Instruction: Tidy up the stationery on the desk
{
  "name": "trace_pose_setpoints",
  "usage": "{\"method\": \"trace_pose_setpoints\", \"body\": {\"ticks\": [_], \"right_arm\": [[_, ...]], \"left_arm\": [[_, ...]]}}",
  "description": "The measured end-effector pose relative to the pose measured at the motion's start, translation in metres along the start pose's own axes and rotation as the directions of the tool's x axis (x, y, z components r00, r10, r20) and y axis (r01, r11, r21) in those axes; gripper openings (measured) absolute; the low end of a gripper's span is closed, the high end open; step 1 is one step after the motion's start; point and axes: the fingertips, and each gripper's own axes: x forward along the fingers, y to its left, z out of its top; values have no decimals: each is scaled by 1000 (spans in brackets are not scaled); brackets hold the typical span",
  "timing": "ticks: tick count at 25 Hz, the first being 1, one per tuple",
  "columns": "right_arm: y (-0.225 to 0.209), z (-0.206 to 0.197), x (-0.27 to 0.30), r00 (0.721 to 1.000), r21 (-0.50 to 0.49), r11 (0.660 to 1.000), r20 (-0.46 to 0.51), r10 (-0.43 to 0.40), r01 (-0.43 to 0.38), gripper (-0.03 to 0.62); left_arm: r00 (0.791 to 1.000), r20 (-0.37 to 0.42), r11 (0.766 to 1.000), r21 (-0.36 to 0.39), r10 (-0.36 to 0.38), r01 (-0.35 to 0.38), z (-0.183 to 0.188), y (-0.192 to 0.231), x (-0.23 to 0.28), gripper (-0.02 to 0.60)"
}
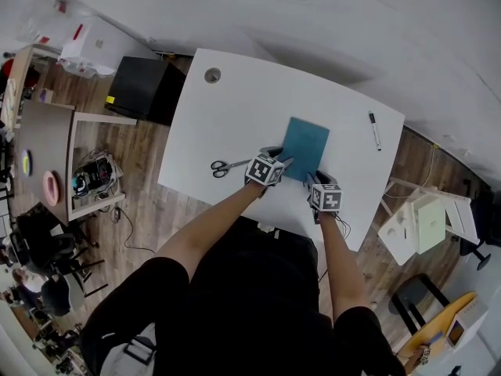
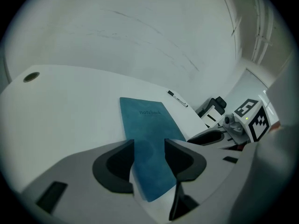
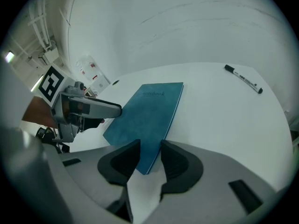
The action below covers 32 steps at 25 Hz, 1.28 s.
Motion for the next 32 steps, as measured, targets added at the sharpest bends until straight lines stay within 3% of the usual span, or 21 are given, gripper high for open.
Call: {"method": "trace_pose_setpoints", "body": {"ticks": [14,20,25,29,32], "right_arm": [[37,61,50,1000,2,1000,-5,-15,15,149],[53,88,70,1000,-20,1000,-12,-3,3,149],[81,107,94,1000,-42,999,-23,21,-22,150],[101,119,109,999,-61,998,-24,31,-33,150],[112,129,118,999,-65,997,-26,33,-35,150]], "left_arm": [[1000,-11,1000,-23,-3,3,40,76,-17,207],[1000,12,998,-56,-6,6,56,109,-29,207],[999,30,998,-46,34,-32,63,147,-46,207],[998,54,995,-91,37,-32,70,172,-60,207],[998,59,997,-74,38,-34,77,185,-71,207]]}}
